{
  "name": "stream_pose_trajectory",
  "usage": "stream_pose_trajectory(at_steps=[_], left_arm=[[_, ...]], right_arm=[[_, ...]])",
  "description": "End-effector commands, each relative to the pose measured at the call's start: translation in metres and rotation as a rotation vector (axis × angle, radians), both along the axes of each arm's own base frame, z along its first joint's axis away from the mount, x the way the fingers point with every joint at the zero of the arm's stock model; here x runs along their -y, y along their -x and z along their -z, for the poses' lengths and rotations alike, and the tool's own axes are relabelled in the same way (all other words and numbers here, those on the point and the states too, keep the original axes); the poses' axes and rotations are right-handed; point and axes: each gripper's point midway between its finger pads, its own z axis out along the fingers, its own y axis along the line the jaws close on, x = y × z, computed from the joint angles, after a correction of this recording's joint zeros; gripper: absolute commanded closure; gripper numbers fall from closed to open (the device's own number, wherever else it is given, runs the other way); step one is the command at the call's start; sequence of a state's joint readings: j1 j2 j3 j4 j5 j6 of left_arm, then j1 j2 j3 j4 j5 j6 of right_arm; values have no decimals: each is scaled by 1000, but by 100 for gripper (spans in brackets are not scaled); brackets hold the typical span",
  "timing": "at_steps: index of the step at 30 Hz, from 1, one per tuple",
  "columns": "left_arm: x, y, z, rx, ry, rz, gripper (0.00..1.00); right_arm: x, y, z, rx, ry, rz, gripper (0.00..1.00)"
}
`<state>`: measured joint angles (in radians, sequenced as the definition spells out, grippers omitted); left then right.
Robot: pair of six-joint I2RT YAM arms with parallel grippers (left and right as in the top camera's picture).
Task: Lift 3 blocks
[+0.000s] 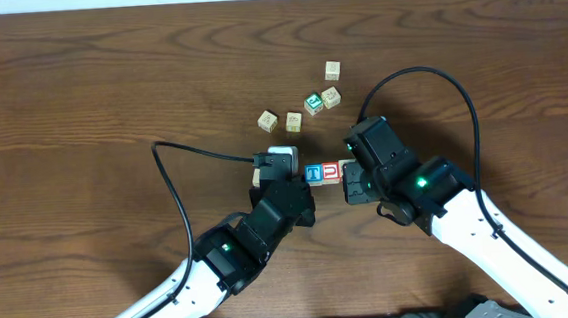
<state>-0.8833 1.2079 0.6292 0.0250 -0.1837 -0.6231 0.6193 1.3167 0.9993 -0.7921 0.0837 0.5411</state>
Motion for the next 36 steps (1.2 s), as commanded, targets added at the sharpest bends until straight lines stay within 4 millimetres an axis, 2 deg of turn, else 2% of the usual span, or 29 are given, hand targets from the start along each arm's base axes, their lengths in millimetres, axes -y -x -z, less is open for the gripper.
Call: stream_pose_trajectory(at_steps=[1, 28, 36], left_arm=[[58, 20, -75, 57, 235, 232, 93], [56, 17, -85, 74, 192, 227, 93], [58, 15, -94, 91, 200, 231, 93]], right_arm=[[-74, 38, -27, -112, -294, -248, 99], [-78, 34, -38, -87, -310, -253, 99], [-79, 32, -50, -57, -324, -259, 99]])
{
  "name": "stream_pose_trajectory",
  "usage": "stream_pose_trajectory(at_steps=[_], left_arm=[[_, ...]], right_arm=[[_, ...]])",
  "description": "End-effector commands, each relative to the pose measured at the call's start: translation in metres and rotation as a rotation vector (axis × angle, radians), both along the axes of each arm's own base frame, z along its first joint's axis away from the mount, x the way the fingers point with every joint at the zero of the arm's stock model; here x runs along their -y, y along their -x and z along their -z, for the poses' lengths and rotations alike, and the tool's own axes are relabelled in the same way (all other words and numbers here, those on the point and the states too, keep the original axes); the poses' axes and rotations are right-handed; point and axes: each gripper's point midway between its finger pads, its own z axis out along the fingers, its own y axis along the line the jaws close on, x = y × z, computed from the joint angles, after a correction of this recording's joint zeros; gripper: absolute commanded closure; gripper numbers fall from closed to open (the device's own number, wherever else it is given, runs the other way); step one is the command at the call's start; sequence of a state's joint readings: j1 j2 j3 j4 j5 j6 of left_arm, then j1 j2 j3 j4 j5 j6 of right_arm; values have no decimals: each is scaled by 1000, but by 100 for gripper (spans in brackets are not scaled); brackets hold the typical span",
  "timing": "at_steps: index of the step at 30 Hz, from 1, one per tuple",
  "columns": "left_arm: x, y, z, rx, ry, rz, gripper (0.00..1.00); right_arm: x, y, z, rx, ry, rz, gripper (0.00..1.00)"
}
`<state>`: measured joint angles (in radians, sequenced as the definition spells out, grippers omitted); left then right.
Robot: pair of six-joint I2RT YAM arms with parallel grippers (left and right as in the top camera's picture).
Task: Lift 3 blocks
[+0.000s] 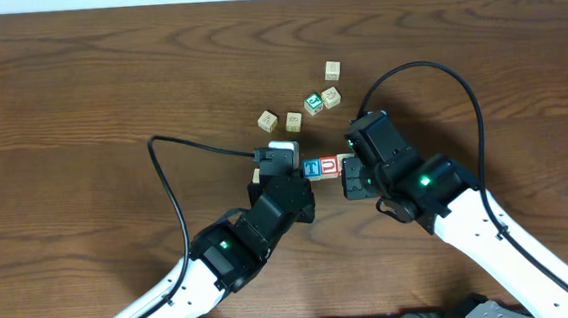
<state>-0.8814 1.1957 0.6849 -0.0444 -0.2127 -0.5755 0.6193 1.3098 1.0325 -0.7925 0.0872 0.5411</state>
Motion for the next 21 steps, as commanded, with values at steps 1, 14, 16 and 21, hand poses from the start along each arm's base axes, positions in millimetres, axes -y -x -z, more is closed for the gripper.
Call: stream_pose_trajectory(at_steps=[1, 14, 16, 21], left_arm=[[61, 20, -78, 53, 241, 234, 93], [61, 20, -84, 71, 241, 242, 92], [61, 20, -84, 71, 241, 242, 93], [61, 20, -85, 72, 242, 242, 93]], right_arm=[[-74, 38, -35, -87, -297, -265, 98], [-74, 38, -39, -76, -301, -266, 98], [-74, 38, -40, -73, -303, -266, 98], [-73, 38, -43, -66, -307, -267, 99]])
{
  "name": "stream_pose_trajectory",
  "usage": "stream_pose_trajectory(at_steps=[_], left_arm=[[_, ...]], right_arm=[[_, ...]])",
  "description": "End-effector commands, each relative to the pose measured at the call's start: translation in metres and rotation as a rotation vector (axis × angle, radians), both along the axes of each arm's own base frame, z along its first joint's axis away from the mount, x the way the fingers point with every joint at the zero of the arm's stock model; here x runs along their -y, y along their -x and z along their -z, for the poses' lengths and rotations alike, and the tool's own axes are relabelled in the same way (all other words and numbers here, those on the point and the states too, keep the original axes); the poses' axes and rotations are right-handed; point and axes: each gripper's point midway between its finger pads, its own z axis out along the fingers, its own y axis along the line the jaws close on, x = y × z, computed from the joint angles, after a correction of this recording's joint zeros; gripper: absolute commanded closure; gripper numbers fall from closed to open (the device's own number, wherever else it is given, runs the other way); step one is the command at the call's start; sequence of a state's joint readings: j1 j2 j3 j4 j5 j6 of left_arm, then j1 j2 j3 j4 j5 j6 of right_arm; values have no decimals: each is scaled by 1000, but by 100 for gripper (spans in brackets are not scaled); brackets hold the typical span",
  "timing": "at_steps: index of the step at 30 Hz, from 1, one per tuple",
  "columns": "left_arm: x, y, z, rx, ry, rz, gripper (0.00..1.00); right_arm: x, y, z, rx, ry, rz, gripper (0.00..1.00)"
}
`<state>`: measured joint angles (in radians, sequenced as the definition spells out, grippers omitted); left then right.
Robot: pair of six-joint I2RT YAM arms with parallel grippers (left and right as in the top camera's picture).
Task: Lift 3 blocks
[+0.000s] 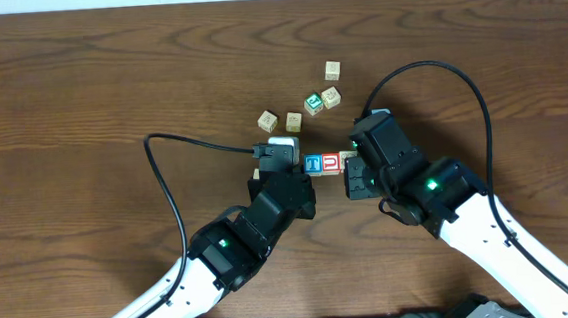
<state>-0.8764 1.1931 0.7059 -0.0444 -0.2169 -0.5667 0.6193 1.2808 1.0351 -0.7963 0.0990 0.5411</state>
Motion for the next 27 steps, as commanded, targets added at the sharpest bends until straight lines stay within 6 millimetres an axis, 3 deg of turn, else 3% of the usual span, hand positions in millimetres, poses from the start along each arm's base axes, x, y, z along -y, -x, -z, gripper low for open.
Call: stream_pose_trajectory(at_steps=[1, 27], left_arm=[[60, 24, -76, 56, 231, 247, 93], [60, 24, -82, 67, 239, 250, 93]], right_arm=[[-76, 38, -34, -90, -297, -278, 98], [-77, 37, -37, -84, -301, -279, 98]])
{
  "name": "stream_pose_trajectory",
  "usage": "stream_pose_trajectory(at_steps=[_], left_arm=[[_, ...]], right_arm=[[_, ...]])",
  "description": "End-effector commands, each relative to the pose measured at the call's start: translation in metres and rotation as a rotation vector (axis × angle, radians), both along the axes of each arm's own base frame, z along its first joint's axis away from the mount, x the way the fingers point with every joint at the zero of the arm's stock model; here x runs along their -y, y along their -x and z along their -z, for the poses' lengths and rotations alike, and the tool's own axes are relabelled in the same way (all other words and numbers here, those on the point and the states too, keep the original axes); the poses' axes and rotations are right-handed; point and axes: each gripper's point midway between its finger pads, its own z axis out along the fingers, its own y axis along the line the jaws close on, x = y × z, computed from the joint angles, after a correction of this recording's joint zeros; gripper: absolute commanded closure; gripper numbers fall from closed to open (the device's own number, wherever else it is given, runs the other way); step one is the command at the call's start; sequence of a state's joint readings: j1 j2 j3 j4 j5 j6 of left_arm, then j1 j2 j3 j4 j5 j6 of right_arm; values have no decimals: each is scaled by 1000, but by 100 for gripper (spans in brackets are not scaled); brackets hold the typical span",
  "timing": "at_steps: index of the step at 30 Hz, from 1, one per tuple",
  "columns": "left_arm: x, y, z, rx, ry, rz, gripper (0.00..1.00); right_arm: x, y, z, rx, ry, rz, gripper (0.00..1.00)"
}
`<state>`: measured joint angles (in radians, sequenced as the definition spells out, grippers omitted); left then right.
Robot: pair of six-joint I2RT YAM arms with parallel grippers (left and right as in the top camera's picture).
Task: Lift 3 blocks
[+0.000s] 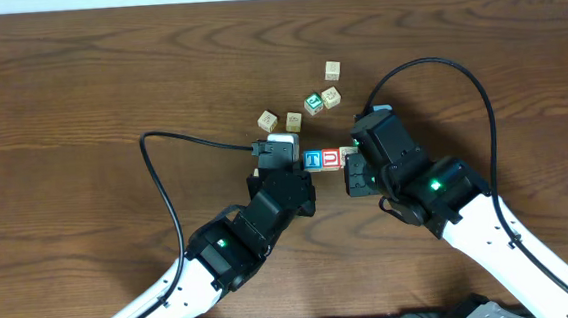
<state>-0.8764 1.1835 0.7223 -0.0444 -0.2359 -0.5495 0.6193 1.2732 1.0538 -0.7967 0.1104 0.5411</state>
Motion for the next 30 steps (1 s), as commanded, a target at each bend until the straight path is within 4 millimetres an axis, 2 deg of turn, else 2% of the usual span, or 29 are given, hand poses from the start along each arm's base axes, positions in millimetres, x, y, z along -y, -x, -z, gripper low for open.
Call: stream_pose_trajectory(at_steps=[1, 25, 30], left_arm=[[61, 27, -71, 36, 233, 260, 93], [61, 27, -71, 36, 234, 260, 93], [59, 29, -64, 15, 214, 259, 93]], right_arm=[[-77, 41, -28, -109, -290, -289, 98], [-76, 41, -27, -111, -290, -289, 98], [-76, 42, -26, -117, -286, -288, 99]])
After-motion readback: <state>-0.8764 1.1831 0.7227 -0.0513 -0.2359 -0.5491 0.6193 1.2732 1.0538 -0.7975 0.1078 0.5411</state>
